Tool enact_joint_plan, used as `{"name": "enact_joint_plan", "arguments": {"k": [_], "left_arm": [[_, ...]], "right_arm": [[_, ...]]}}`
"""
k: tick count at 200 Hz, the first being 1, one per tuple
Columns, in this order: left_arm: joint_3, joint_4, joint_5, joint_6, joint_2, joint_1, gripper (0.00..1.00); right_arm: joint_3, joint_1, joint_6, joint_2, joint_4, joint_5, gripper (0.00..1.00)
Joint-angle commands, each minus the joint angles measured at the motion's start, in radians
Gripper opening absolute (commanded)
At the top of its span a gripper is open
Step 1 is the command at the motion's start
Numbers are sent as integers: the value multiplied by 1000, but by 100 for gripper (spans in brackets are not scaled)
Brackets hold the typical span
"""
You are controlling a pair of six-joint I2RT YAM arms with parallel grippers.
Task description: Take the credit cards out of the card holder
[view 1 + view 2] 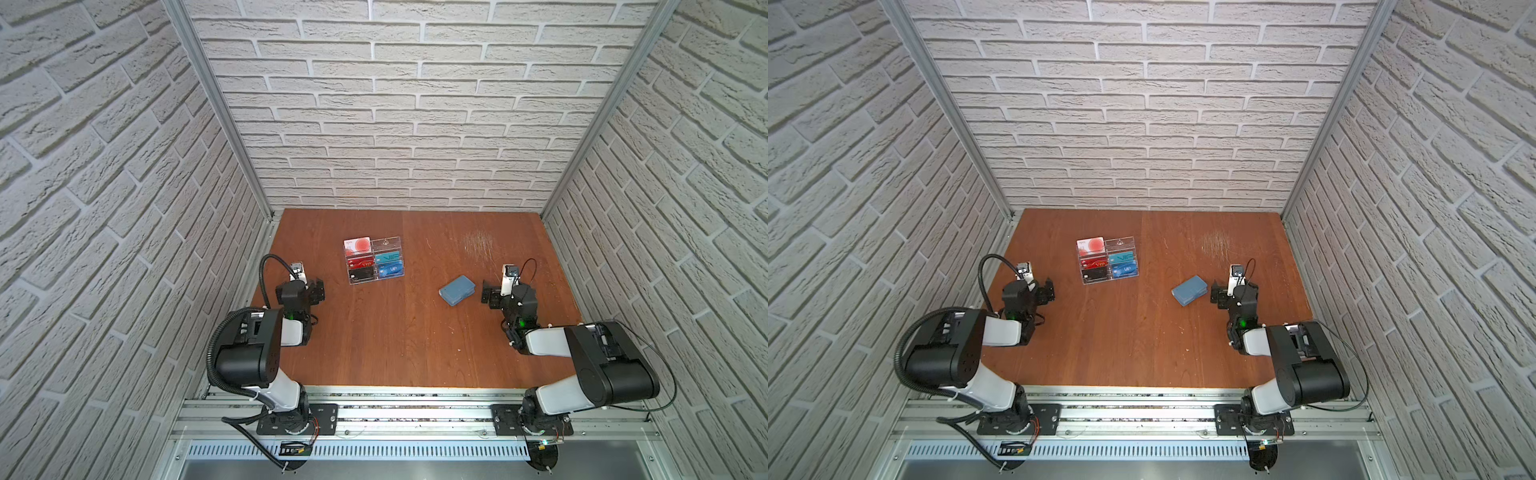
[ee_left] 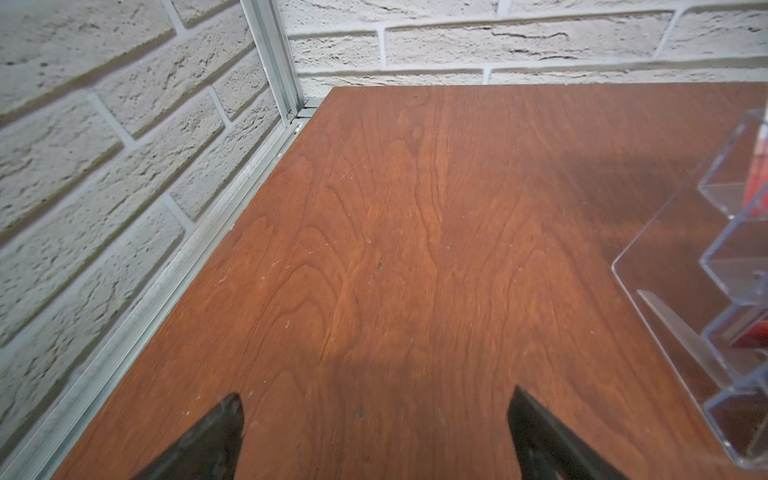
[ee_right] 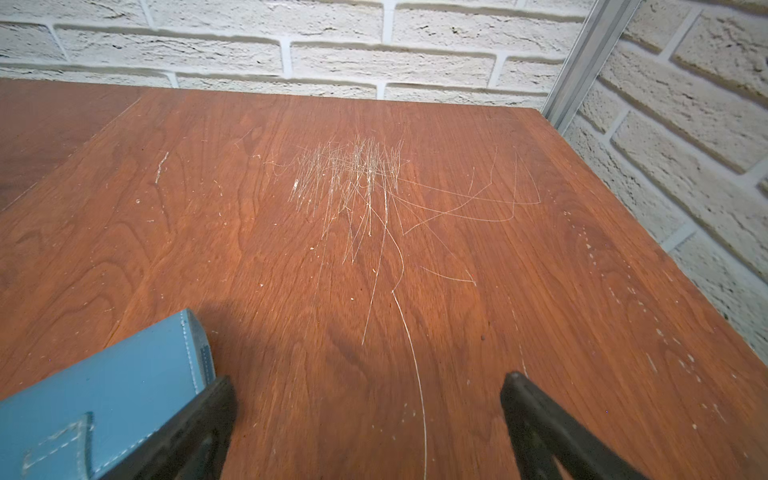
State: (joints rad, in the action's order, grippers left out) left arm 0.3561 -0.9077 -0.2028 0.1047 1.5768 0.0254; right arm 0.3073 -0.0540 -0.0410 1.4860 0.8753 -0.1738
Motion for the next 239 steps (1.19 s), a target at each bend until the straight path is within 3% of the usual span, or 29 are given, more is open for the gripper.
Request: {"name": "enact_joint_plan", "arguments": {"k": [1, 110, 142, 164, 185, 199, 213, 222, 232, 239], "left_arm": [[13, -49, 16, -4, -3, 10, 98], [11, -47, 147, 27, -5, 73, 98], [-13, -36, 45, 43, -70, 57, 98], [10, 151, -100, 68, -238, 32, 98], [71, 397, -248, 196, -368, 10, 98], [43, 389, -270, 322, -432, 1, 98], [8, 389, -273, 541, -489, -6, 98], [-6, 398, -217, 663, -521, -1, 98], [-17, 331, -75, 643, -534, 7, 98], [5, 335, -15, 639, -532, 2, 98]], "right_arm": [[20, 2, -1, -2, 39, 12, 100], [41, 1, 12, -10, -13, 29, 100], [28, 1, 17, -21, 9, 15, 100], [38, -10, 12, -50, -39, -10, 100], [45, -15, 14, -52, -56, -16, 100], [42, -14, 5, -60, -63, -24, 100], [37, -15, 33, -77, -59, 4, 100], [53, -27, 36, -120, -97, -35, 100], [137, -27, -7, -235, -363, -80, 100], [169, -27, -46, -273, -442, -100, 100]]}}
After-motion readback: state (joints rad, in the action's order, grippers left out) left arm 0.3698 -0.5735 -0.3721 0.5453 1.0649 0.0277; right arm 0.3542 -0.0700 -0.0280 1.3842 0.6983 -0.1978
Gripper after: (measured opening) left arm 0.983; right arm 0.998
